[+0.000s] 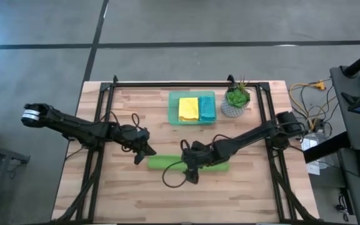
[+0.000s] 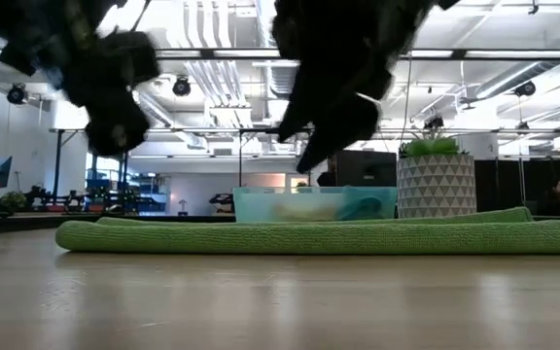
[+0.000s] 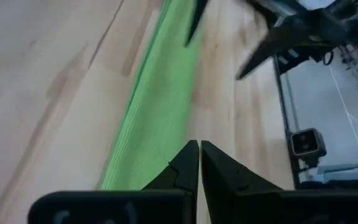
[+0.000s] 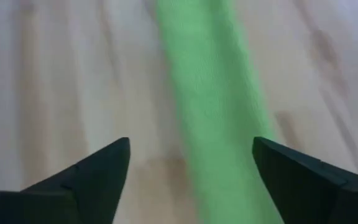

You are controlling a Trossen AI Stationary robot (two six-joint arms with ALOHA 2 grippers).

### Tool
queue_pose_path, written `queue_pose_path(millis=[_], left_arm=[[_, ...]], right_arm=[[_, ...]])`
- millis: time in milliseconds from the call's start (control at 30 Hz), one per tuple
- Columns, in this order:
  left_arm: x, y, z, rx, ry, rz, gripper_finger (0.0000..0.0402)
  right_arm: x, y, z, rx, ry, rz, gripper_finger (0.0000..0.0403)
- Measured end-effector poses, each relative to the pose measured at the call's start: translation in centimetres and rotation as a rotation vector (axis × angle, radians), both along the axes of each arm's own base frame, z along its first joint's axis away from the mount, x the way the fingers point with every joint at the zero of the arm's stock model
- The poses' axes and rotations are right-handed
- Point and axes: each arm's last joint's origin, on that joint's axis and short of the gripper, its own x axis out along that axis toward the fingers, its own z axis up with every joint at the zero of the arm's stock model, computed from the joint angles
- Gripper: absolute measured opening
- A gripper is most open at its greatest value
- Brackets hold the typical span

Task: Fold microfiber towels
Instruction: Fold the green microfiber cloth

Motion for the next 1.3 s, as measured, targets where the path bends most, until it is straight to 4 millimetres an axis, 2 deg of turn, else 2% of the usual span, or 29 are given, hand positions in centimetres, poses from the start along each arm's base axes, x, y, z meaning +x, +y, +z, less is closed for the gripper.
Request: queue_pose_path(millis=[67, 133, 200, 267, 333, 533, 700, 1000, 1133, 1300], left_arm=[[-0.7, 0.0, -1.0, -0.020, 0.045, -0.002, 0.0001], [-0.4, -0.1, -0.8, -0.041, -0.011, -0.003, 0.0001], [-1.0, -0.1, -1.5, -0.048, 0.037, 0.003, 0.0001], [-0.6, -0.2, -1.1, -0.056, -0.006, 0.003, 0.0001], [-0.9, -0.2, -1.2, -0.058, 0.003, 0.004, 0.0001], [-0.5, -0.2, -0.9, -0.064, -0.048, 0.001, 0.0001], [-0.7, -0.3, -1.1, -0.065, -0.036, -0.005, 0.0001], [-1.0, -0.3, -1.6, -0.065, -0.023, -0.011, 0.0001], [-1.0, -0.3, -1.6, -0.065, -0.025, -0.011, 0.0001], [-1.0, -0.3, -1.6, -0.065, -0.027, -0.011, 0.0001]], right_arm=[[0.6, 0.5, 0.0, 0.011, -0.005, 0.051, 0.0345], [0.5, 0.6, -0.7, -0.007, 0.065, 0.092, 0.0352], [1.0, 1.0, -1.2, -0.001, 0.076, 0.127, 0.0352], [0.9, 1.0, -2.1, 0.000, 0.146, 0.150, 0.0346], [1.6, 1.3, -2.5, 0.025, 0.134, 0.165, 0.0338], [1.6, 0.9, -4.8, 0.002, 0.230, 0.159, 0.0327], [1.7, 0.3, -4.8, 0.003, 0.247, 0.136, 0.0326], [1.9, 0.1, -3.3, 0.010, 0.205, 0.130, 0.0325], [2.0, -0.1, -3.4, -0.007, 0.201, 0.134, 0.0325], [2.0, -1.5, -4.1, -0.030, 0.227, 0.099, 0.0325]])
